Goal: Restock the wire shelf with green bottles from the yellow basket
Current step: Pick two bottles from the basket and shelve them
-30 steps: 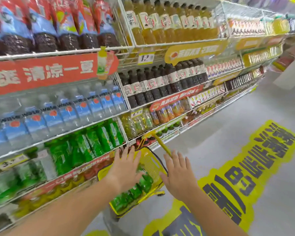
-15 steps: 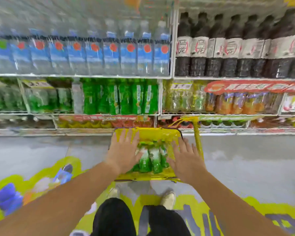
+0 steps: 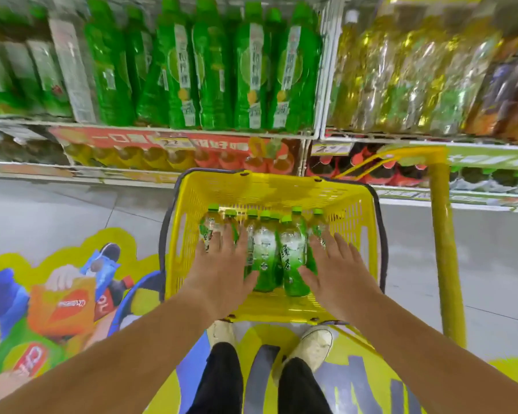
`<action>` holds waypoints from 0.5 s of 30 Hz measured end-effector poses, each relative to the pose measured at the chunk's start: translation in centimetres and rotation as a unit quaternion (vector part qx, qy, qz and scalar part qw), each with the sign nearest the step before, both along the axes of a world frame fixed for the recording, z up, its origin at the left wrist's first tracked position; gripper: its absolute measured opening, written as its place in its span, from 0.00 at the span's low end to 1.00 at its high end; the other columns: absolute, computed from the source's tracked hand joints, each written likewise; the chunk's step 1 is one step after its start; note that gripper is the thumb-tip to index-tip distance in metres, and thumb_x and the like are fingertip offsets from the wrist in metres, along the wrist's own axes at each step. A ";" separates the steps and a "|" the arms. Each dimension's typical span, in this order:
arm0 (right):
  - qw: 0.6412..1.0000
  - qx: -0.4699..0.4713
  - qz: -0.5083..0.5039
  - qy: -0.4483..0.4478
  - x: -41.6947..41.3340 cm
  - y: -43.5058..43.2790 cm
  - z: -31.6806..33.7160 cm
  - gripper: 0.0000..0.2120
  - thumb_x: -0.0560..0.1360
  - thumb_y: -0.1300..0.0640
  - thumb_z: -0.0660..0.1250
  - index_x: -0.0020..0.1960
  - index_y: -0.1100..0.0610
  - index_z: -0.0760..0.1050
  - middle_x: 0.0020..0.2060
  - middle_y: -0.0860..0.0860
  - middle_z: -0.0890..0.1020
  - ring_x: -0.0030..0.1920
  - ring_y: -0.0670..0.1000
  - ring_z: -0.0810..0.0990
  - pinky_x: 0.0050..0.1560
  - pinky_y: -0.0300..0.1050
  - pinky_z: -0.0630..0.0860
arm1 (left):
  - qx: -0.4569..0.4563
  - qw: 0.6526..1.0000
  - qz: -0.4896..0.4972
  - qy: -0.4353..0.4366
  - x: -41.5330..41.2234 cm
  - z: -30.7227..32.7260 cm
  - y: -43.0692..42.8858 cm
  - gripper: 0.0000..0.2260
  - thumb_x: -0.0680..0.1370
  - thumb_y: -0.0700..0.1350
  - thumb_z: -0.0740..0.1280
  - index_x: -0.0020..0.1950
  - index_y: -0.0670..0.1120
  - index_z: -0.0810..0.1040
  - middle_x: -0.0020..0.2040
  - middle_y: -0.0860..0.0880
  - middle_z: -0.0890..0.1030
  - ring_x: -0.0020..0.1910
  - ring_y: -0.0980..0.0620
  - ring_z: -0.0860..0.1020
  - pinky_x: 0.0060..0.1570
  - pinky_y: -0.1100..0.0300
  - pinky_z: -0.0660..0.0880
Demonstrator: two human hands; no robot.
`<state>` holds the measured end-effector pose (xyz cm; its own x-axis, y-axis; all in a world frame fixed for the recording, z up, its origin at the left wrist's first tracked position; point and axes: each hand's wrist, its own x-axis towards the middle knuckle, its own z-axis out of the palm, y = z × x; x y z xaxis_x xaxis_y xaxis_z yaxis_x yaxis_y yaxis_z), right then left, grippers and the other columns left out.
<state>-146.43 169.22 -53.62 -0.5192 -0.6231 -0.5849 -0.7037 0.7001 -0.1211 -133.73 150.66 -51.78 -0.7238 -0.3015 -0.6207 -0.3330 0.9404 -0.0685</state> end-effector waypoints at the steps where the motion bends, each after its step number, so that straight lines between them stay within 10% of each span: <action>1: 1.000 0.009 -0.001 -0.009 0.0 -0.1 -1.9 0.34 0.82 0.38 0.42 0.80 0.54 0.40 0.80 0.58 0.45 0.79 0.59 0.44 0.77 0.57 0.48 | 0.008 1.000 0.004 -0.008 -0.1 -1.9 0.1 0.37 0.82 0.65 0.48 0.82 0.44 0.39 0.82 0.38 0.46 0.81 0.38 0.49 0.77 0.39 0.55; 10: 0.995 -0.002 -0.081 -0.055 1.4 -0.1 -14.6 0.37 0.81 0.37 0.46 0.80 0.58 0.40 0.79 0.58 0.52 0.78 0.59 0.51 0.76 0.55 0.56 | 0.086 0.995 0.047 -0.025 -1.0 -13.8 1.6 0.39 0.82 0.66 0.51 0.82 0.43 0.41 0.79 0.38 0.57 0.76 0.38 0.62 0.70 0.43 0.69; 15: 0.979 -0.021 -0.163 -0.118 1.8 -1.4 -16.6 0.42 0.80 0.37 0.54 0.79 0.59 0.36 0.78 0.60 0.54 0.75 0.61 0.60 0.72 0.56 0.65 | 0.182 0.963 0.200 -0.008 -2.2 -15.5 2.9 0.48 0.79 0.65 0.63 0.81 0.42 0.35 0.82 0.41 0.47 0.77 0.40 0.63 0.69 0.47 0.70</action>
